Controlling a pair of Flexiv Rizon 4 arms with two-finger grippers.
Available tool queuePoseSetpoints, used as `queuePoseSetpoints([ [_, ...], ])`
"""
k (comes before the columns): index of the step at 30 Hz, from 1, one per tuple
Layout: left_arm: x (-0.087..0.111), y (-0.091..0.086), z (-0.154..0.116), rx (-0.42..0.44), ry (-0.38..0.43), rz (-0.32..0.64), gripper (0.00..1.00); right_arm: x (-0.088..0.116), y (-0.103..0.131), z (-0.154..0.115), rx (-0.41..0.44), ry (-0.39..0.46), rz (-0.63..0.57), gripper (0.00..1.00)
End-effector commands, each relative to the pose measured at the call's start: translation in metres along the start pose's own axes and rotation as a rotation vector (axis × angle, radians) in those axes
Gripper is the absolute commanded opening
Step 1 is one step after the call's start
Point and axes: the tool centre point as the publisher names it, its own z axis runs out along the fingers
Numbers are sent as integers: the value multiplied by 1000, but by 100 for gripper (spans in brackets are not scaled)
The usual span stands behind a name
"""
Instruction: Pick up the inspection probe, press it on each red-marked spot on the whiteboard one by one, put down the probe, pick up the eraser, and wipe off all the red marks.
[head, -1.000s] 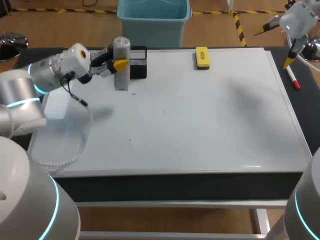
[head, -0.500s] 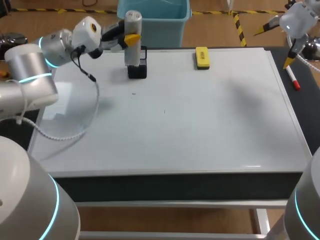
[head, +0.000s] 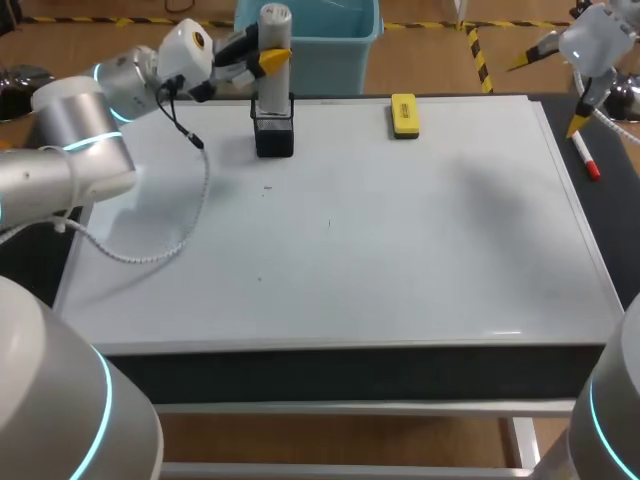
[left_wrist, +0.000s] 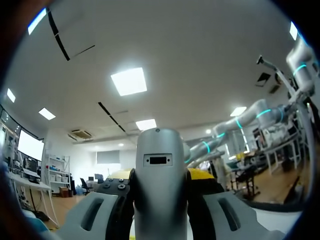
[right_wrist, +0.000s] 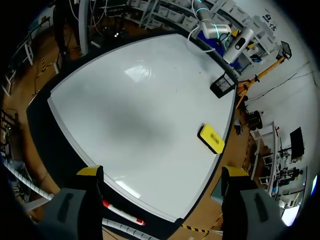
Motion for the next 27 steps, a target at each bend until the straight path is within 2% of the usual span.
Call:
queuePoseSetpoints([
  [1, -19, 12, -5, 31, 70, -6, 0, 0, 0, -1, 1, 3, -3, 100],
  [16, -52, 36, -15, 13, 72, -24, 0, 0, 0, -1, 1, 3, -3, 100],
  [27, -59, 52, -25, 5, 77, 0, 0, 0, 0, -1, 1, 3, -3, 100],
])
